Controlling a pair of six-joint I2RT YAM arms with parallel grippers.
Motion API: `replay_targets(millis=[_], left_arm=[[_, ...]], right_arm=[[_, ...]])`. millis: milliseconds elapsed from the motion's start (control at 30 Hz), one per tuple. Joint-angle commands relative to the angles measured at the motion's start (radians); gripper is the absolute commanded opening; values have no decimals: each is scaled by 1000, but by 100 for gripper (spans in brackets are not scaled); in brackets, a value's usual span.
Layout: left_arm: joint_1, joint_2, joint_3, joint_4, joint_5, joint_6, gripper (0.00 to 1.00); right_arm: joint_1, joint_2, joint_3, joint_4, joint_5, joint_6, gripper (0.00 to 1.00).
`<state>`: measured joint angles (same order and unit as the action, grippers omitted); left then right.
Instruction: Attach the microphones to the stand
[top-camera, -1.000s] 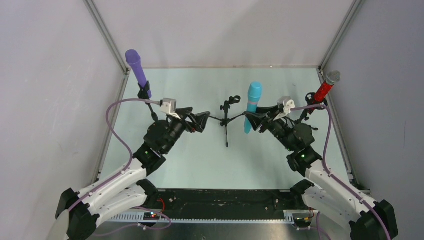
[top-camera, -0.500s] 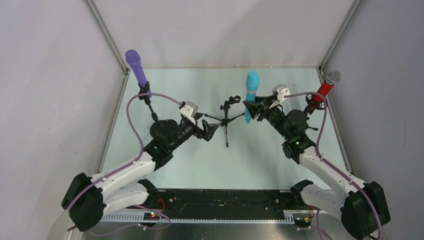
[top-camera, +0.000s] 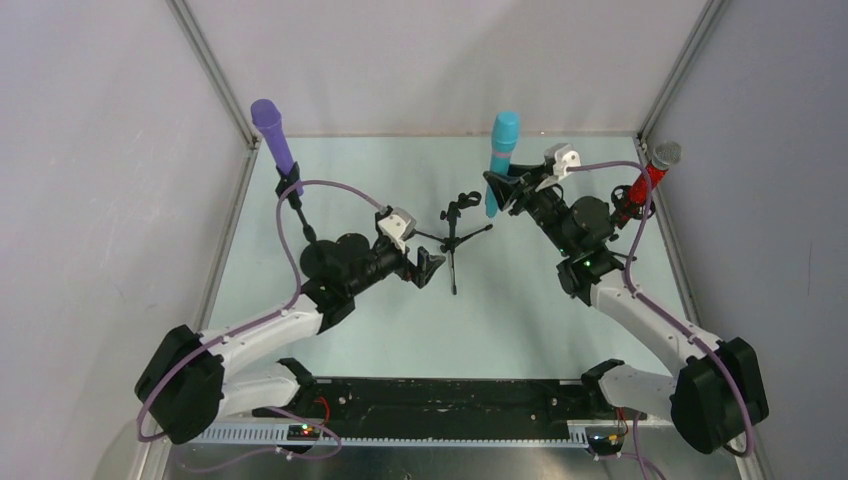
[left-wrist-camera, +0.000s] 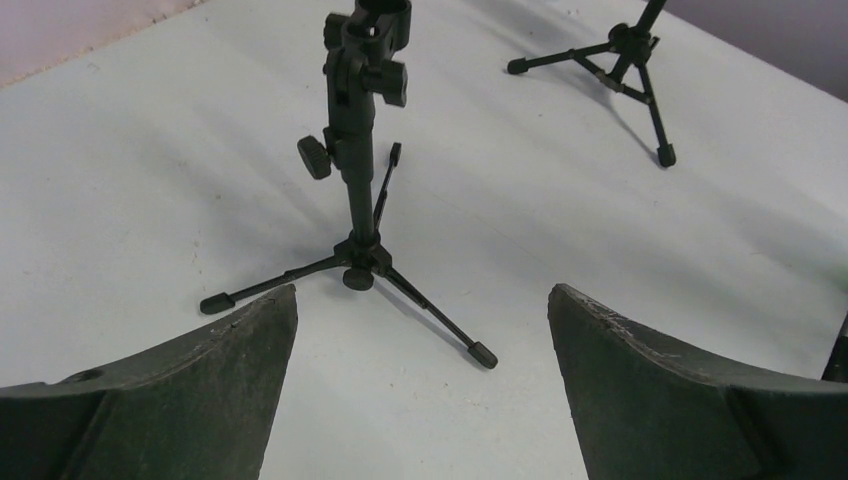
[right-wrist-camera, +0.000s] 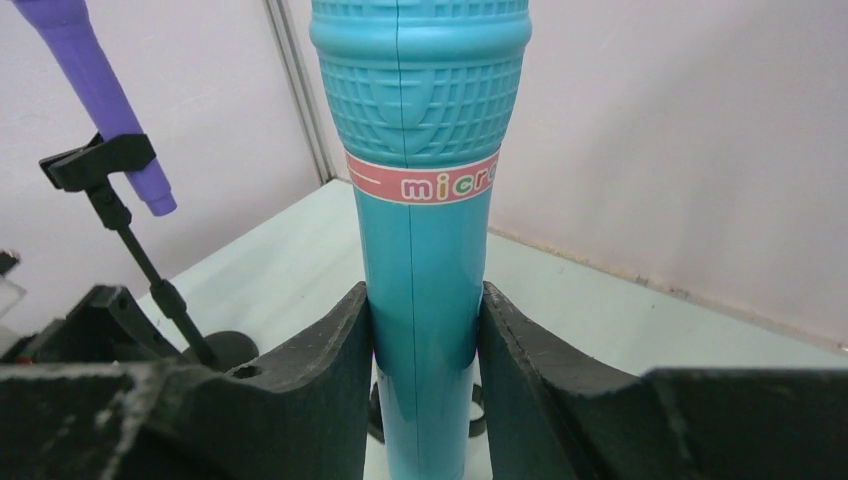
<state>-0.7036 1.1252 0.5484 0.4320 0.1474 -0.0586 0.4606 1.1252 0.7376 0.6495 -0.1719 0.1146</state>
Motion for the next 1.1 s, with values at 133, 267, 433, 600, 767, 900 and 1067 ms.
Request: replay_targets(millis=[133,267,433,600,767,900,1067], left_arm=[[4,60,53,5,-42,11,98],[4,82,61,-1,-44,15,98],[4,93,66,-7,-77,20,98],[4,96,67,-22,-113,24,98],[5,102,74,-31,-124,33,98],[4,105,82,-40,-126,40,98],[4,99,78,-52,-124,42,98]], right_arm=[[-2,113,155,118,22,-22,0],[0,166,203,152,15,-22,0],[0,241,246,203,11,-25,0],[-4,287,249,251,5,-54,0],[-17,315,247,261,6,-27,0],[-30,323,230,287,-3,14,0],[-33,327,198,291,4,35,0]])
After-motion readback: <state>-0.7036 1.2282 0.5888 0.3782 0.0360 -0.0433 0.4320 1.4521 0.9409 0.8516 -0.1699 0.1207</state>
